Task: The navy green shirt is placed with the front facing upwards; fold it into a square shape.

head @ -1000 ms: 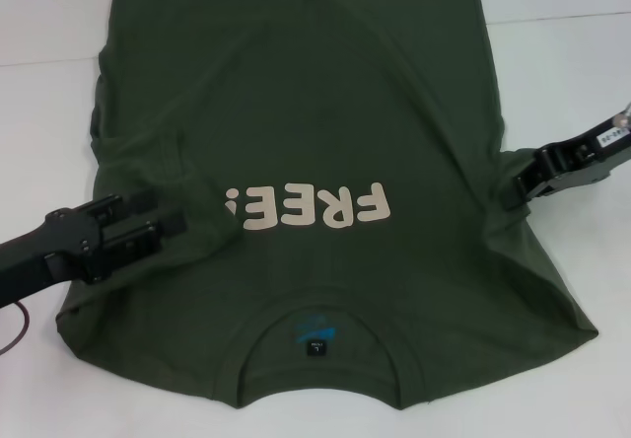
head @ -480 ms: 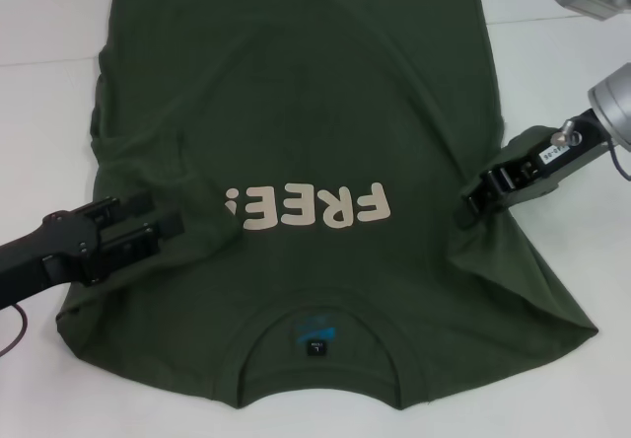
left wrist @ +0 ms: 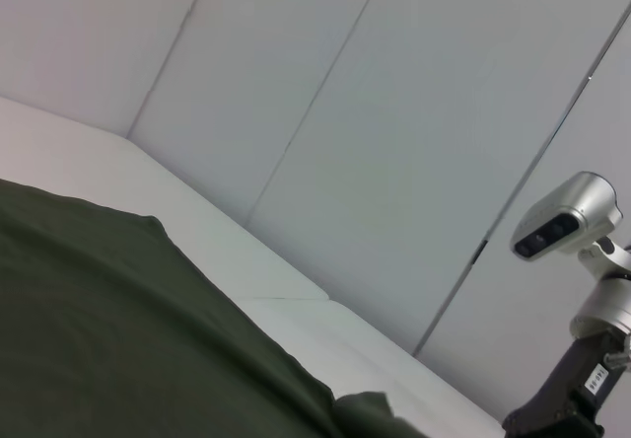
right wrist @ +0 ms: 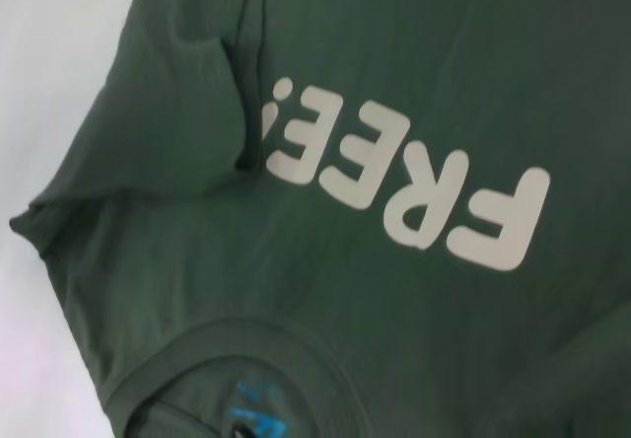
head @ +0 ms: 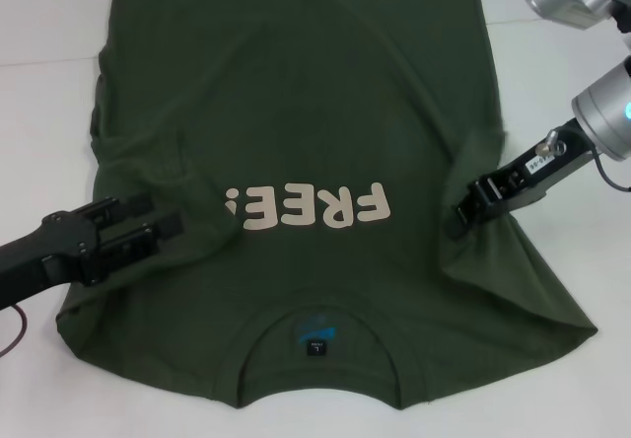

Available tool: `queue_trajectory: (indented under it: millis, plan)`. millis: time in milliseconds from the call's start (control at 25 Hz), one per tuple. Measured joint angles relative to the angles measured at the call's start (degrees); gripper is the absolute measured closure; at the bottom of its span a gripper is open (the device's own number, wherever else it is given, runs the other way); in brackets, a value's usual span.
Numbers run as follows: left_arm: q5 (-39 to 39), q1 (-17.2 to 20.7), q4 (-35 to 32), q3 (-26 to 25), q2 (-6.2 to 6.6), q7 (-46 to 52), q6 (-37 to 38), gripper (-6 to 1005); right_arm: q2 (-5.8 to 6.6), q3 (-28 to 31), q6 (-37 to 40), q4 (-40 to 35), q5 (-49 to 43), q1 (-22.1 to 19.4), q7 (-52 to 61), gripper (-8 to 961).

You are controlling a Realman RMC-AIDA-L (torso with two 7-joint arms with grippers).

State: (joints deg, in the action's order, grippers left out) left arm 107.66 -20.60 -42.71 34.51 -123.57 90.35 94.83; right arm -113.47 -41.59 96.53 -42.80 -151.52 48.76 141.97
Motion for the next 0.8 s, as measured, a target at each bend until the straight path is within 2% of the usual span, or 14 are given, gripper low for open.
queue_trajectory:
  millis: [400, 720, 800]
  plan:
    - [0.00, 0.06, 0.00, -0.47, 0.00, 0.00, 0.05, 278, -0.56, -0.79, -0.46, 1.05, -0.05, 0.02, -0.28, 913]
    - [0.00, 0.12, 0.00, -0.62, -0.09, 0.00, 0.36, 278, -0.37, -1.45, -0.78, 1.62, -0.34, -0.43, 0.12, 911]
    - [0.00, 0.11, 0.00, -0.62, -0.09, 0.00, 0.36, 278, -0.17, -1.32, -0.79, 1.70, -0.35, -0.54, 0.16, 845]
